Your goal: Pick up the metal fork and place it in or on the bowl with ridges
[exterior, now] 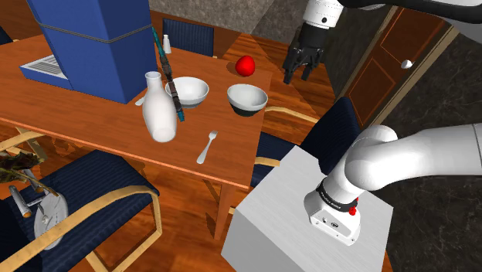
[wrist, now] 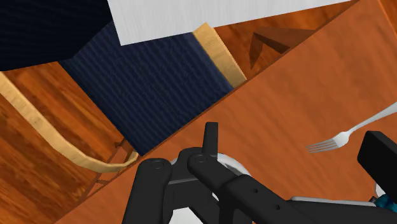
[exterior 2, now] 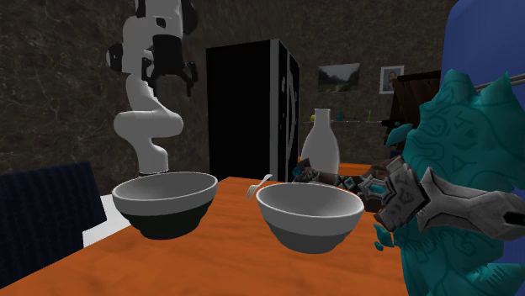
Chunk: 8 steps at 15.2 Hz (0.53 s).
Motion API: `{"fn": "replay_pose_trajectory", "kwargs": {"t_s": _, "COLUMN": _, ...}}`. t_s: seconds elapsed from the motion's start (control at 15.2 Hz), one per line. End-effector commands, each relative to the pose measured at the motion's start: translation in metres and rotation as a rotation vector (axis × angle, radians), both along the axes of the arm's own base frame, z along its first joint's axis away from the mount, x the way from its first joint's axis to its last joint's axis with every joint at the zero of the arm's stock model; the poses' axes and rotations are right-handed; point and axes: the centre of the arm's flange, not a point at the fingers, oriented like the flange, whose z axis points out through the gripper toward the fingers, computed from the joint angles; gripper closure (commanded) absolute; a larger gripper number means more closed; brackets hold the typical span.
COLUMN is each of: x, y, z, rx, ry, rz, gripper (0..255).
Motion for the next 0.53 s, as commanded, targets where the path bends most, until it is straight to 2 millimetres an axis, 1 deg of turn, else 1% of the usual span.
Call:
{"fn": "replay_pose_trajectory", "kwargs": {"t_s": 0.0, "x": 0.0, "y": 0.0, "z": 0.0, "rx": 0.0, "ry": 0.0, "rz": 0.0, "gripper": 0}}
{"fn": "replay_pose_trajectory", "kwargs": {"t_s": 0.46, "x": 0.027, "y": 0.065, "z": -0.059, "rx": 0.008, "ry": 0.031, "rz": -0.211, "gripper": 0}}
